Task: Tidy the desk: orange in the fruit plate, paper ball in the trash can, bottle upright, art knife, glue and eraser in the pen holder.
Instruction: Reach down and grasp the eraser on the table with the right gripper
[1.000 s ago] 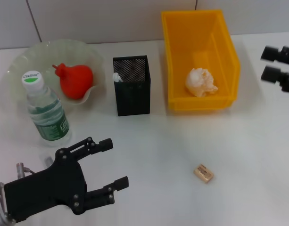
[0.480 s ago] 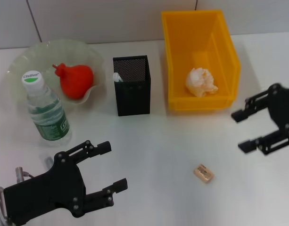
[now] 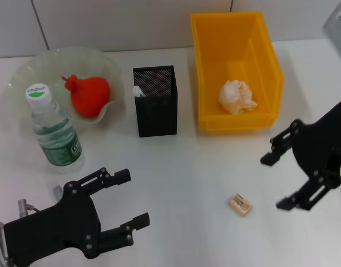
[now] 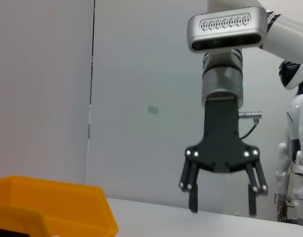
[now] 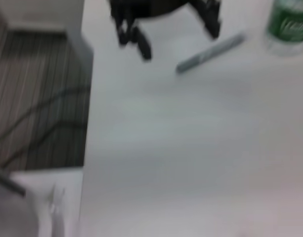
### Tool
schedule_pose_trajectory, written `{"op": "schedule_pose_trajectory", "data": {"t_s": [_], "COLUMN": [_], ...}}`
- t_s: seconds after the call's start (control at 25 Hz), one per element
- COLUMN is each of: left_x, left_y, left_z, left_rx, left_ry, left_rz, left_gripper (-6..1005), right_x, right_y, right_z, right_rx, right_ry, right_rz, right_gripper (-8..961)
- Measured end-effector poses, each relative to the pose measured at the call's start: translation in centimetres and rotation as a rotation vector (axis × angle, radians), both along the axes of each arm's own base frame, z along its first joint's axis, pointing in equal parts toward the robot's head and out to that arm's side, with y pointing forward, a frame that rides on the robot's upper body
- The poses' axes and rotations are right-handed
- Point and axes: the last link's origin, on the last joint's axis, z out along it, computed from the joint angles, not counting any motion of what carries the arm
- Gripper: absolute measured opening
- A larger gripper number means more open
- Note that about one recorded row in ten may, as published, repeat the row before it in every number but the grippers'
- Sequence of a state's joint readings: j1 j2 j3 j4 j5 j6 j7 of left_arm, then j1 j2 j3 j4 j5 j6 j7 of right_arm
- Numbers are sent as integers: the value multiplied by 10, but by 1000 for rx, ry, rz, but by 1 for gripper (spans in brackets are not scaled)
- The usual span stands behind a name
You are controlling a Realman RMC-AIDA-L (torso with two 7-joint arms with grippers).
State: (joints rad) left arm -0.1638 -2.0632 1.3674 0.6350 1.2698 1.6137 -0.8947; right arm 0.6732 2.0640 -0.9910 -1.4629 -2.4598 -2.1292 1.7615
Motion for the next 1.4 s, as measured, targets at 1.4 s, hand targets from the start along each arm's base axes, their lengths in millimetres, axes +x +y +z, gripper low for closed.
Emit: {"op": "schedule_pose_trajectory", "data": {"t_s": [1.4], "left_x": [3], "left_y": [4], "left_z": [0], "left_rx": [-5], "left_ry": [1], "left_rz": [-7], "left_gripper": [806], "right_x": [-18], "right_y": [19], "right_z": [-80], "right_rx": [250], "right_ry": [-345], "right_rz": [-539], "right_gripper": [812]}}
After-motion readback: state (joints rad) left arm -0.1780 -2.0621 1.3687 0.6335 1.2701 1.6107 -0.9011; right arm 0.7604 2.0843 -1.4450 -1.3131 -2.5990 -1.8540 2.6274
